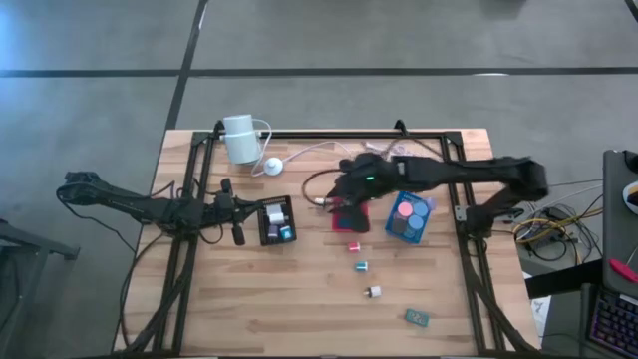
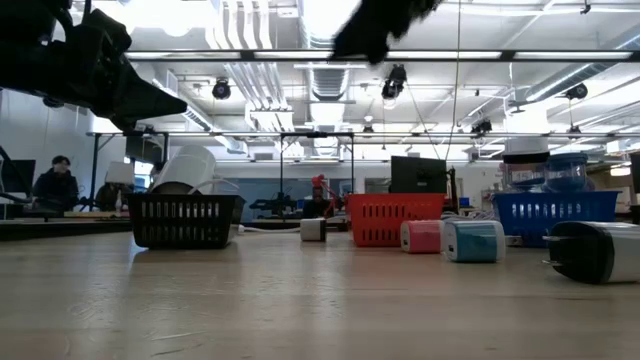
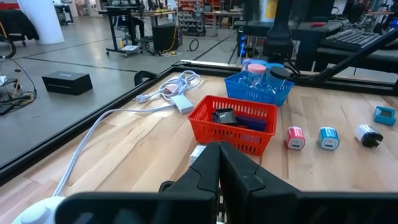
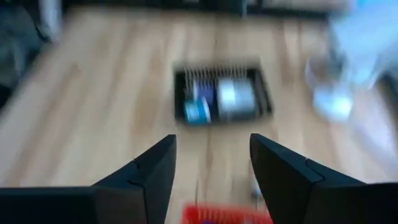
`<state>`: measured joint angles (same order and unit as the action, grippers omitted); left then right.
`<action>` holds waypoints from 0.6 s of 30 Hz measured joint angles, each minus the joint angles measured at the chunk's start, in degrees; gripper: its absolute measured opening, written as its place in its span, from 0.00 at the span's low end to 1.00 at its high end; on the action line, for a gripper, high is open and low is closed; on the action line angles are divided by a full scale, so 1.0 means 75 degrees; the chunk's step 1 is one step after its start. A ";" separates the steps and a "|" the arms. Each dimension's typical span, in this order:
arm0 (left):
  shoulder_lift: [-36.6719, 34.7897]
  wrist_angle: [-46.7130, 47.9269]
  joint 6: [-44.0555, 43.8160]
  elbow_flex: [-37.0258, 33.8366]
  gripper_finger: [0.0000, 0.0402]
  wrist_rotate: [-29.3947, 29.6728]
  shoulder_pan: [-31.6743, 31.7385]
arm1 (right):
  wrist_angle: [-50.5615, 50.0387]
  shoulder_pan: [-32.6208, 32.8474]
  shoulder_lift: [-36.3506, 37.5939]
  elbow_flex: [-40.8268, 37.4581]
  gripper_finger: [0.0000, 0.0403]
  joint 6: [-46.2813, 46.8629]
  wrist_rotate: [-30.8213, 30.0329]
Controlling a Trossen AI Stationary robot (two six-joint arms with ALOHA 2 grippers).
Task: Pick & Place Office items
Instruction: Put the top black white charger adapter into the black bin
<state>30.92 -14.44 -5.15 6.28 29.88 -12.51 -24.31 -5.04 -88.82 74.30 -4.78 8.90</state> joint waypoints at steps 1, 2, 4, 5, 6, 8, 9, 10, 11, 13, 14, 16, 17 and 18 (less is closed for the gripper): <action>0.0001 -0.0001 0.0000 0.0000 0.03 0.0001 0.0003 | 0.0204 0.0079 0.0302 -0.0058 0.48 -0.0074 0.0026; 0.0003 -0.0006 0.0000 0.0000 0.03 0.0001 0.0003 | 0.0372 0.0143 0.0598 -0.0121 0.47 -0.0157 0.0030; 0.0006 -0.0003 0.0000 0.0000 0.03 0.0001 0.0000 | 0.0814 0.0260 0.1250 -0.0354 0.44 -0.0236 0.0023; 0.0006 -0.0006 0.0000 0.0000 0.03 0.0001 0.0002 | 0.1079 0.0318 0.1571 -0.0508 0.42 -0.0244 0.0021; 0.0006 -0.0006 0.0000 0.0000 0.03 0.0001 0.0003 | 0.1324 0.0365 0.1907 -0.0677 0.40 -0.0223 0.0022; 0.0006 -0.0003 0.0000 0.0000 0.03 0.0001 0.0003 | 0.1733 0.0471 0.2568 -0.1087 0.35 -0.0161 0.0028; 0.0006 -0.0003 0.0000 0.0000 0.03 0.0001 0.0003 | 0.1998 0.0514 0.2913 -0.1323 0.32 -0.0087 0.0049; 0.0006 -0.0003 0.0000 0.0000 0.03 -0.0002 0.0003 | 0.2287 0.0551 0.3247 -0.1599 0.30 0.0006 0.0064; 0.0006 -0.0004 0.0000 0.0000 0.03 0.0001 0.0003 | 0.2593 0.0576 0.3580 -0.1890 0.27 0.0122 0.0111; 0.0006 -0.0006 0.0000 0.0000 0.03 0.0000 0.0001 | 0.3181 0.0575 0.4260 -0.2492 0.23 0.0368 0.0182; 0.0006 -0.0006 0.0000 0.0000 0.03 0.0001 0.0000 | 0.3404 0.0574 0.4595 -0.2796 0.22 0.0437 0.0236; 0.0006 -0.0006 0.0000 0.0000 0.03 0.0001 0.0003 | 0.3748 0.0572 0.5251 -0.3384 0.19 0.0557 0.0222; 0.0006 -0.0006 -0.0003 0.0001 0.03 -0.0001 0.0001 | 0.3904 0.0572 0.5562 -0.3668 0.18 0.0636 0.0222; 0.0006 -0.0006 -0.0004 0.0000 0.03 0.0001 0.0003 | 0.4031 0.0575 0.5855 -0.3939 0.17 0.0717 0.0220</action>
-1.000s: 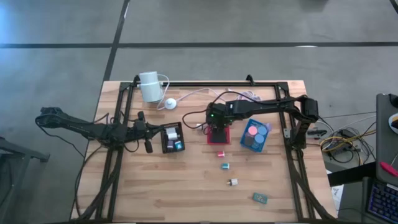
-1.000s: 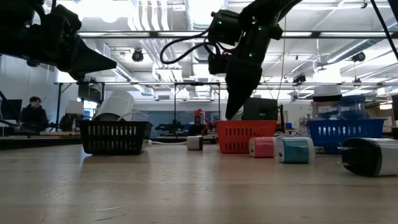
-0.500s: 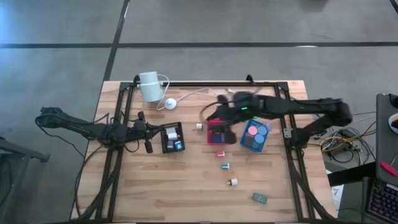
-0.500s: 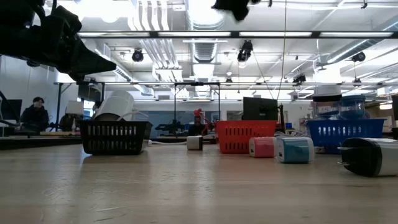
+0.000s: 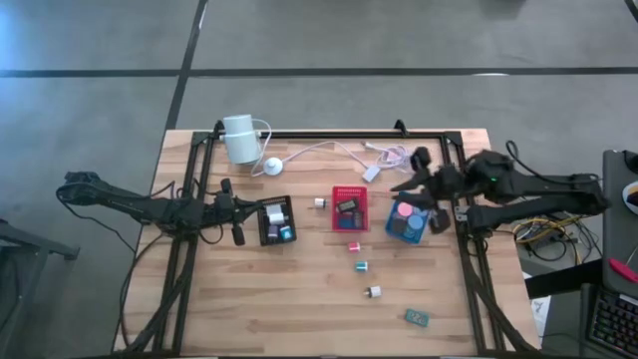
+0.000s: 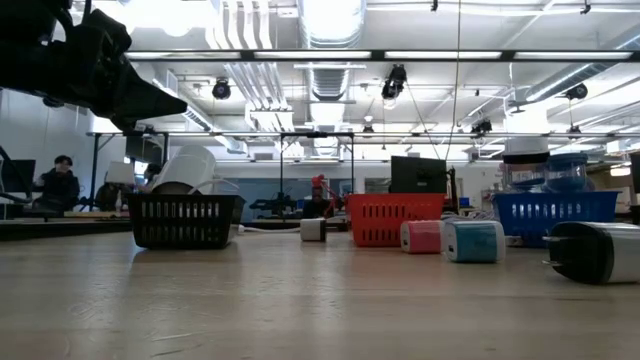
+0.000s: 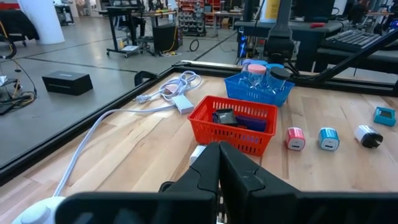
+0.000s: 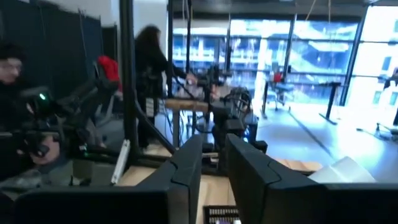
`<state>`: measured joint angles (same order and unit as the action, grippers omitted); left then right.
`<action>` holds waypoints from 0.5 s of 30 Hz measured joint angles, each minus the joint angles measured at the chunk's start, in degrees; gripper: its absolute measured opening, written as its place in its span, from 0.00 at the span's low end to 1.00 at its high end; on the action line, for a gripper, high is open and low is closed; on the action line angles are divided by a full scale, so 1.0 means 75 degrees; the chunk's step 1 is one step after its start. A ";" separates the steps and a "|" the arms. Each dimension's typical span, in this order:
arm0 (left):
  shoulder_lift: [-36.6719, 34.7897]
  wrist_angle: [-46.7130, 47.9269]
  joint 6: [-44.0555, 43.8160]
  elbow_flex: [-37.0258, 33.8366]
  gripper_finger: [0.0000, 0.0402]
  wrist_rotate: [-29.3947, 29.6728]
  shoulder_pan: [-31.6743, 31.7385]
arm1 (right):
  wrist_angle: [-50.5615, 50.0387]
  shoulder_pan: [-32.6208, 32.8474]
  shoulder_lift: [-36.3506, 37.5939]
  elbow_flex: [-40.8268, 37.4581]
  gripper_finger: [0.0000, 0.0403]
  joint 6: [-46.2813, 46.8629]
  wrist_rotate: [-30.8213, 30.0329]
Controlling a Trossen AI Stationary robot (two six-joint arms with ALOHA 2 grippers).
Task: Pick & Place Office items
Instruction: Put the top black white charger adapter into the black bin
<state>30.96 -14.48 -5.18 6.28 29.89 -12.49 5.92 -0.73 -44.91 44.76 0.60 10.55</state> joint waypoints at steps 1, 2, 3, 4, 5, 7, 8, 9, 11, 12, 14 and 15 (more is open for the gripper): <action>0.0000 0.0000 -0.0011 0.0000 0.03 0.0000 0.0000 | 0.0120 0.0000 0.0285 -0.0256 0.16 0.0075 0.0000; 0.0000 0.0000 -0.0025 0.0000 0.03 0.0000 -0.0003 | 0.0152 0.0000 0.0544 -0.0479 0.15 0.0115 -0.0003; 0.0000 0.0000 -0.0025 0.0000 0.03 0.0000 -0.0003 | 0.0158 -0.0001 0.0795 -0.0702 0.14 0.0159 -0.0013; 0.0000 0.0000 -0.0025 0.0000 0.03 0.0000 0.0000 | 0.0167 -0.0003 0.1020 -0.0933 0.13 0.0202 -0.0030; 0.0000 -0.0002 -0.0025 0.0000 0.03 0.0000 0.0000 | 0.0174 -0.0003 0.1229 -0.1137 0.12 0.0227 -0.0053; 0.0000 -0.0002 -0.0025 0.0000 0.03 0.0000 -0.0001 | 0.0177 -0.0003 0.1637 -0.1539 0.10 0.0213 -0.0187; 0.0000 -0.0003 -0.0025 0.0000 0.03 0.0000 0.0000 | 0.0197 -0.0003 0.1841 -0.1749 0.09 0.0145 -0.0202; 0.0000 -0.0003 -0.0025 0.0000 0.03 0.0000 -0.0003 | 0.0250 -0.0014 0.2042 -0.1942 0.08 0.0121 -0.0231; 0.0000 -0.0003 -0.0025 0.0000 0.03 0.0000 -0.0003 | 0.0331 -0.0066 0.2477 -0.2306 0.07 0.0147 -0.0406; 0.0000 0.0000 -0.0025 0.0000 0.03 0.0000 0.0000 | 0.0345 -0.0100 0.2676 -0.2474 0.07 0.0211 -0.0451; 0.0000 -0.0003 -0.0025 0.0000 0.03 0.0000 -0.0003 | 0.0481 -0.0148 0.3014 -0.2804 0.07 0.0361 -0.0464; 0.0000 -0.0003 -0.0027 0.0000 0.03 0.0000 0.0000 | 0.0539 -0.0149 0.3162 -0.2976 0.07 0.0425 -0.0465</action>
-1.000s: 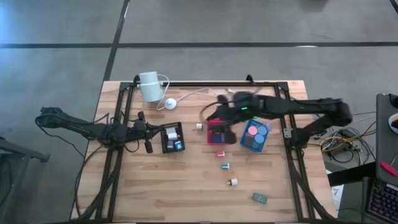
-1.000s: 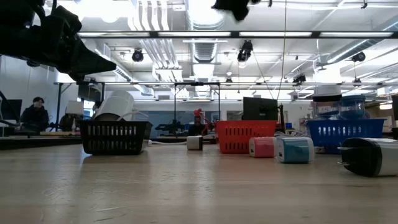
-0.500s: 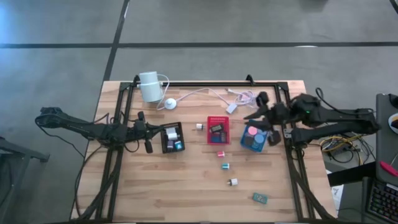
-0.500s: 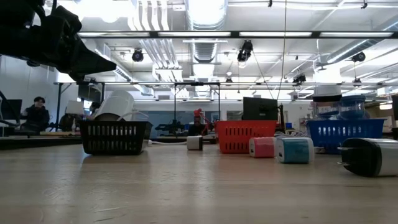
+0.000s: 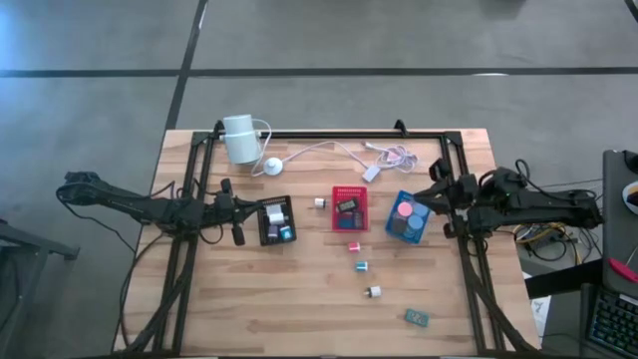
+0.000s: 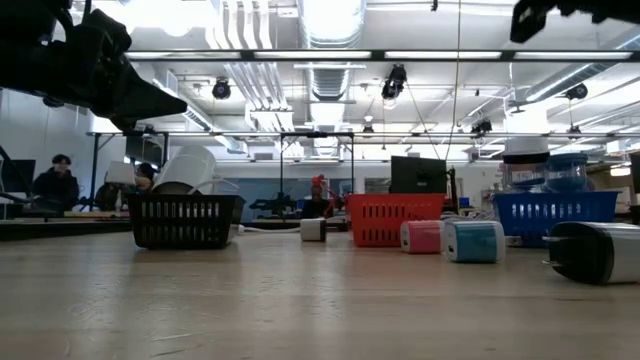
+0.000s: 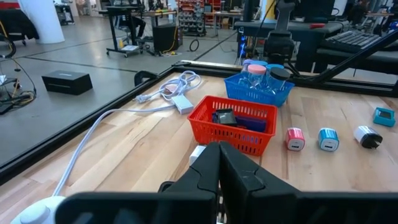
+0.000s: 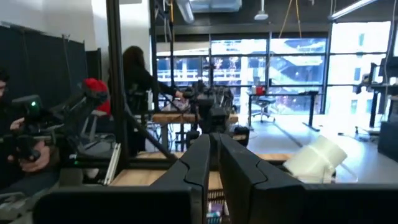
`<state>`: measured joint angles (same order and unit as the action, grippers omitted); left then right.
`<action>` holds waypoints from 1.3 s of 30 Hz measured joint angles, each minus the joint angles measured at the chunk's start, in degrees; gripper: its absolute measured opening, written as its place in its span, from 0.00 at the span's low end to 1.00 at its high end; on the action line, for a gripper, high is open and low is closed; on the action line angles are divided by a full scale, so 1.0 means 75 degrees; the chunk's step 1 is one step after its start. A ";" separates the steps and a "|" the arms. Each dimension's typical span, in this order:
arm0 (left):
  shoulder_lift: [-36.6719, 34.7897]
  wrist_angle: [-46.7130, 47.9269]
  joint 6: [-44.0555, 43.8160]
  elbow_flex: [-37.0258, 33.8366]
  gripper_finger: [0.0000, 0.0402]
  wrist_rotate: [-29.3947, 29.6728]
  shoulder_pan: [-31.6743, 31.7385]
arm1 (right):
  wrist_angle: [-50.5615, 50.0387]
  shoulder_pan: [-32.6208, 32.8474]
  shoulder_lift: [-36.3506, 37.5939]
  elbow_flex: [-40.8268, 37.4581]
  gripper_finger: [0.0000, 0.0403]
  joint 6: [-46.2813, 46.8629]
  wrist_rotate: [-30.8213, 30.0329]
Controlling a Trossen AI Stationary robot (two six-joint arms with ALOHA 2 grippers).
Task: Pick & Place Office items
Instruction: Put the top black white charger adapter into the black bin
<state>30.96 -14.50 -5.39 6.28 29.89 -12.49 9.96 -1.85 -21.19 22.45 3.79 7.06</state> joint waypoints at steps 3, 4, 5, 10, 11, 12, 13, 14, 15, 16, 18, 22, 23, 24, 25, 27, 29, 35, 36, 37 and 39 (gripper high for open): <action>0.0000 0.0000 0.0000 0.0000 0.03 0.0000 -0.0003 | 0.0177 -0.0004 0.0346 -0.0546 0.07 0.0134 0.0004; 0.0000 0.0000 0.0000 0.0000 0.03 0.0000 -0.0002 | 0.0227 -0.0006 0.0446 -0.0714 0.07 0.0138 0.0001; 0.0000 0.0000 0.0000 0.0000 0.03 0.0001 -0.0003 | 0.0338 -0.0006 0.0544 -0.0901 0.07 0.0138 0.0001; 0.0000 -0.0003 0.0000 0.0000 0.03 0.0003 0.0000 | 0.0865 -0.0006 0.0872 -0.1588 0.07 0.0132 0.0011; 0.0000 -0.0003 -0.0003 0.0000 0.03 0.0002 -0.0001 | 0.0857 -0.0006 0.0915 -0.1690 0.07 0.0114 0.0017; 0.0000 -0.0003 -0.0030 0.0000 0.03 0.0001 -0.0002 | 0.0841 -0.0006 0.0954 -0.1778 0.07 0.0065 0.0027; 0.0000 -0.0008 -0.0065 0.0000 0.03 0.0003 -0.0002 | 0.0841 -0.0006 0.0978 -0.1850 0.07 0.0035 0.0036; 0.0000 -0.0040 -0.0087 0.0000 0.03 0.0003 0.0000 | 0.0870 -0.0006 0.1010 -0.1919 0.07 -0.0034 0.0033; 0.0000 -0.0108 -0.0088 0.0000 0.03 0.0001 0.0000 | 0.0873 -0.0006 0.1024 -0.1977 0.07 -0.0102 0.0033; 0.0000 -0.0188 -0.0090 0.0000 0.03 0.0003 0.0000 | 0.0896 -0.0006 0.1032 -0.2041 0.07 -0.0150 0.0033; 0.0000 -0.0296 -0.0095 0.0001 0.02 0.0001 0.0000 | 0.0890 -0.0006 0.1015 -0.2141 0.07 -0.0157 0.0036; 0.0100 -0.0200 -0.0383 0.0156 0.01 -0.0009 0.0004 | 0.0894 -0.0006 0.1026 -0.2353 0.07 -0.0162 0.0036; 0.0158 -0.0052 -0.0486 0.0268 0.01 -0.0012 0.0012 | 0.0919 -0.0006 0.1026 -0.2419 0.07 -0.0162 0.0036; 0.0237 0.0126 -0.0568 0.0409 0.01 -0.0010 0.0023 | 0.0955 -0.0006 0.1026 -0.2486 0.07 -0.0161 0.0036; 0.0333 0.0274 -0.0622 0.0554 0.01 -0.0012 0.0029 | 0.1037 -0.0006 0.1024 -0.2571 0.07 -0.0160 0.0038; 0.0596 0.0539 -0.0665 0.0900 0.01 -0.0015 0.0071 | 0.1232 -0.0006 0.1026 -0.2738 0.07 -0.0151 0.0039; 0.0946 0.0872 -0.0680 0.1349 0.01 -0.0016 0.0154 | 0.1224 -0.0006 0.1024 -0.2820 0.07 -0.0190 0.0036; 0.2616 0.2817 -0.0822 0.3506 0.00 -0.0126 0.0672 | 0.1165 -0.0006 0.1018 -0.2825 0.07 -0.0143 -0.0012; 0.2968 0.3197 -0.0746 0.3917 0.00 -0.0176 0.0771 | 0.1148 -0.0006 0.1009 -0.2825 0.07 -0.0157 -0.0057; 0.3303 0.3506 -0.0666 0.4283 0.00 -0.0275 0.0866 | 0.1119 -0.0006 0.1003 -0.2825 0.07 -0.0155 -0.0106; 0.3976 0.3882 -0.0469 0.4951 0.01 -0.0491 0.1019 | 0.1061 -0.0009 0.1003 -0.2825 0.07 -0.0157 -0.0144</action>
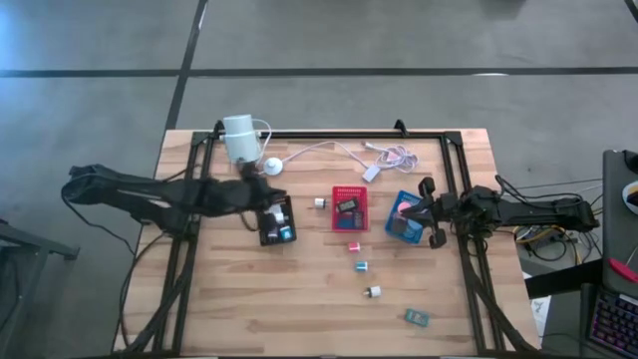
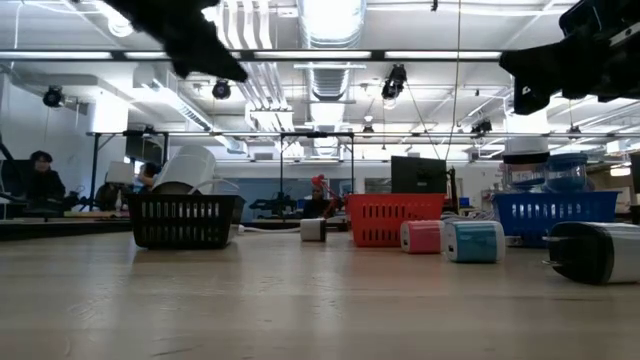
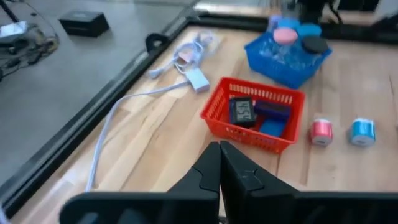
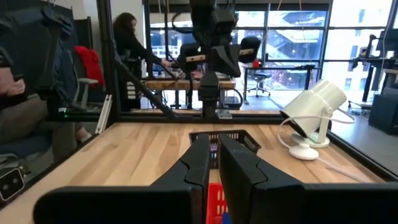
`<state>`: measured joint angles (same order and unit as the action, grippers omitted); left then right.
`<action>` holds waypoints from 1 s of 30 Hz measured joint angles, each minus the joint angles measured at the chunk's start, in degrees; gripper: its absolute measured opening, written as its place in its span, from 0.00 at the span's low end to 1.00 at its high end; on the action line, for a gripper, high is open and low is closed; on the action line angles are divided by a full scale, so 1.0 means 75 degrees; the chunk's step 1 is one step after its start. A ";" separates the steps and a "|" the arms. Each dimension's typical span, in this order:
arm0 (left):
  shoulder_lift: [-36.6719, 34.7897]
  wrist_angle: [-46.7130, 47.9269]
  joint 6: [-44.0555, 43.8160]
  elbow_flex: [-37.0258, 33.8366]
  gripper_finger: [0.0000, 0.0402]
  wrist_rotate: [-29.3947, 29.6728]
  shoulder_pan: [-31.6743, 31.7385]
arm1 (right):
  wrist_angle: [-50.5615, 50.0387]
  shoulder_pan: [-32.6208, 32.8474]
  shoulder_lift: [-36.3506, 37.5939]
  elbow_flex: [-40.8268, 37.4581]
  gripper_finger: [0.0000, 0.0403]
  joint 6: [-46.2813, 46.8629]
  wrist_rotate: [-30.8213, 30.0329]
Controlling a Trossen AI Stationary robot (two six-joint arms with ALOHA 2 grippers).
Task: Pick & Place Office items
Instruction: Put the top black white charger adapter into the black bin
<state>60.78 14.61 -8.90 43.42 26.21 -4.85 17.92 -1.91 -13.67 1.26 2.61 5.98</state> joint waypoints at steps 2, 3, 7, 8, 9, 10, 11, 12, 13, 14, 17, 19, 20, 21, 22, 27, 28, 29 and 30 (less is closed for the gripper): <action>0.0604 0.0237 0.0284 0.0558 0.02 -0.0317 0.0107 | -0.0021 0.0000 0.0000 0.0000 0.07 0.0004 0.0000; 0.0896 0.0282 0.0472 0.0793 0.03 -0.0491 0.0152 | -0.0022 0.0000 0.0000 0.0000 0.07 0.0014 -0.0003; 0.1934 0.0291 0.0722 0.1661 0.05 -0.0581 0.0353 | -0.0080 0.0000 0.0006 0.0000 0.07 0.0029 -0.0006; 0.2167 0.0296 0.0788 0.1863 0.05 -0.0581 0.0419 | -0.0083 0.0000 0.0001 0.0000 0.07 0.0032 -0.0011; 0.2384 0.0370 0.0891 0.2055 0.06 -0.0600 0.0488 | -0.0083 0.0000 -0.0008 0.0000 0.07 0.0034 -0.0012; 0.2611 0.0517 0.0995 0.2247 0.08 -0.0716 0.0567 | -0.0087 0.0000 -0.0009 0.0000 0.07 0.0035 -0.0011; 0.2828 0.0749 0.1095 0.2440 0.10 -0.0895 0.0654 | -0.0116 0.0000 -0.0009 0.0000 0.07 0.0035 -0.0010; 0.3043 0.0993 0.1137 0.2628 0.12 -0.1113 0.0751 | -0.0152 0.0000 -0.0009 -0.0001 0.07 0.0038 -0.0012; 0.3268 0.1220 0.1142 0.2796 0.14 -0.1350 0.0850 | -0.0168 0.0000 -0.0009 -0.0003 0.07 0.0046 -0.0009; 0.3473 0.1429 0.1142 0.2945 0.17 -0.1609 0.0949 | -0.0167 0.0000 -0.0009 -0.0003 0.07 0.0055 -0.0012; 0.4065 0.1786 0.1247 0.3217 0.28 -0.2252 0.1209 | -0.0187 0.0000 -0.0009 -0.0003 0.07 0.0055 -0.0009; 0.4415 0.1843 0.1511 0.3276 0.37 -0.2482 0.1316 | -0.0202 0.0000 -0.0016 -0.0006 0.07 0.0057 -0.0009; 0.4562 0.1842 0.1668 0.3289 0.42 -0.2560 0.1345 | -0.0199 0.0000 -0.0024 -0.0006 0.07 0.0055 -0.0009; 0.4713 0.1842 0.1811 0.3301 0.47 -0.2610 0.1365 | -0.0201 0.0000 -0.0038 -0.0006 0.07 0.0058 -0.0009; 0.4865 0.1842 0.1945 0.3327 0.51 -0.2618 0.1379 | -0.0196 0.0000 -0.0062 -0.0006 0.07 0.0055 -0.0009; 0.5588 0.1714 0.2390 0.3596 0.71 -0.2616 0.1420 | -0.0212 0.0000 -0.0179 -0.0015 0.07 0.0052 -0.0009; 0.5730 0.1718 0.2463 0.3686 0.74 -0.2617 0.1432 | -0.0202 0.0003 -0.0202 -0.0015 0.07 0.0050 -0.0009; 0.5865 0.1762 0.2523 0.3784 0.77 -0.2621 0.1456 | -0.0194 0.0002 -0.0211 -0.0015 0.07 0.0032 -0.0009; 0.6010 0.1806 0.2593 0.3892 0.79 -0.2624 0.1485 | -0.0197 0.0001 -0.0218 -0.0015 0.07 0.0031 -0.0009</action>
<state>105.85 28.16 10.54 72.61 6.52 6.29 16.44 -1.91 -15.30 1.15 2.85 5.91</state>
